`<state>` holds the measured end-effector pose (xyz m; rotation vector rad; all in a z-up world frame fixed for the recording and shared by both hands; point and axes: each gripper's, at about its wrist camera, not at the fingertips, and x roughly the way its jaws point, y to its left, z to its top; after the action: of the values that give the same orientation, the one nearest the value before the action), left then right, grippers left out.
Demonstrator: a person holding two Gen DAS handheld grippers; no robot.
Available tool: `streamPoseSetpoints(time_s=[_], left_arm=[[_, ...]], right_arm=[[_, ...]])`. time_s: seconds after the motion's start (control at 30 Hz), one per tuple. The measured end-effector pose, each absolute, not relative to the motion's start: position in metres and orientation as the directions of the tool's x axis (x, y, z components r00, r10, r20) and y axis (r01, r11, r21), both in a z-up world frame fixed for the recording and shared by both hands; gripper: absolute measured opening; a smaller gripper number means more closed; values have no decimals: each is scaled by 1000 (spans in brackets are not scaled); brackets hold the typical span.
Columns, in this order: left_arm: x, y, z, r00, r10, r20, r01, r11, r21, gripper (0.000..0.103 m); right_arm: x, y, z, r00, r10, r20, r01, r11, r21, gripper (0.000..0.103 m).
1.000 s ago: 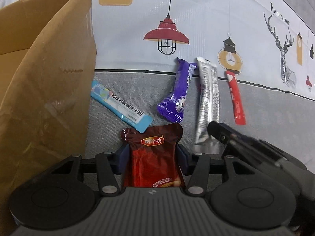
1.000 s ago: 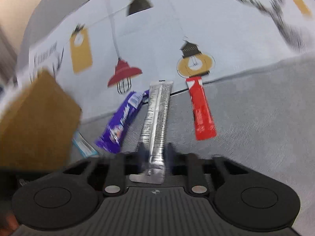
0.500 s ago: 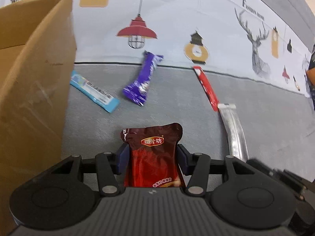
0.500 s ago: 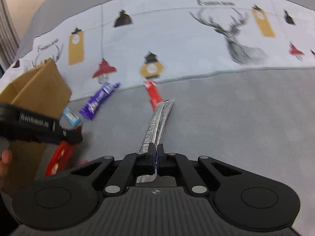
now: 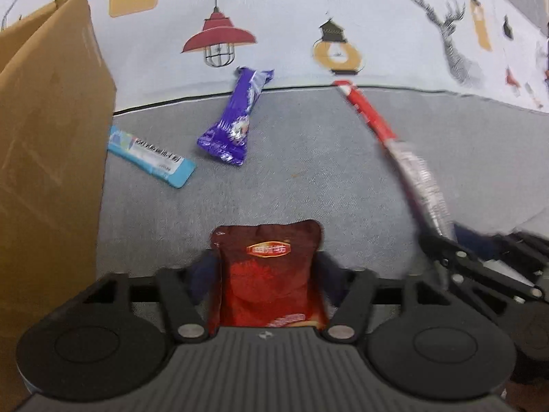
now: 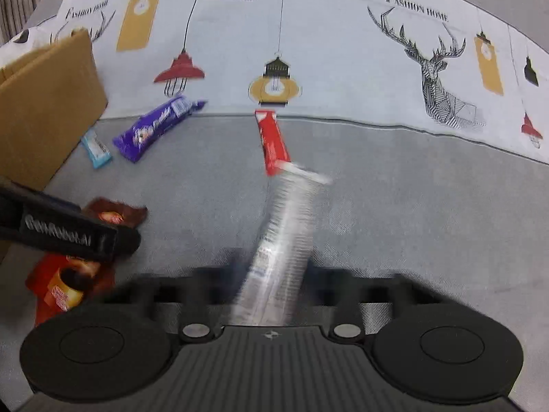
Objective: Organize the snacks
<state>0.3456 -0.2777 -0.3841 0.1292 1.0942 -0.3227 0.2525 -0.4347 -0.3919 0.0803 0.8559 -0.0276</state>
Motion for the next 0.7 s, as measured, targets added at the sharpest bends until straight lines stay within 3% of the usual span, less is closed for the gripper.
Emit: streamPoseSetpoints(time_s=[0.1, 0.2, 0.33, 0.4, 0.43, 0.57, 0.7], left_arm=[[344, -276, -370, 403, -235, -885, 332, 938, -98, 57], [332, -275, -347, 449, -241, -860, 352, 933, -78, 57], [322, -263, -319, 439, -285, -852, 324, 935, -145, 57], [312, -258, -303, 459, -297, -837, 337, 930, -145, 22], [306, -255, -294, 467, -292, -834, 344, 929, -133, 14], [283, -236, -262, 533, -298, -792, 363, 926, -103, 14], [292, -220, -294, 430, -260, -865, 358, 928, -101, 14]], right_arm=[[251, -449, -389, 660, 30, -750, 108, 985, 135, 12], [244, -454, -380, 685, 44, -727, 139, 972, 190, 12], [228, -441, -351, 733, 73, -676, 105, 970, 218, 11], [219, -430, -332, 756, 87, -648, 87, 969, 230, 12], [214, -424, -323, 766, 95, -636, 79, 968, 240, 12], [195, -387, -293, 790, 118, -601, 40, 969, 243, 12], [189, -349, -291, 783, 71, -618, 24, 989, 144, 12]])
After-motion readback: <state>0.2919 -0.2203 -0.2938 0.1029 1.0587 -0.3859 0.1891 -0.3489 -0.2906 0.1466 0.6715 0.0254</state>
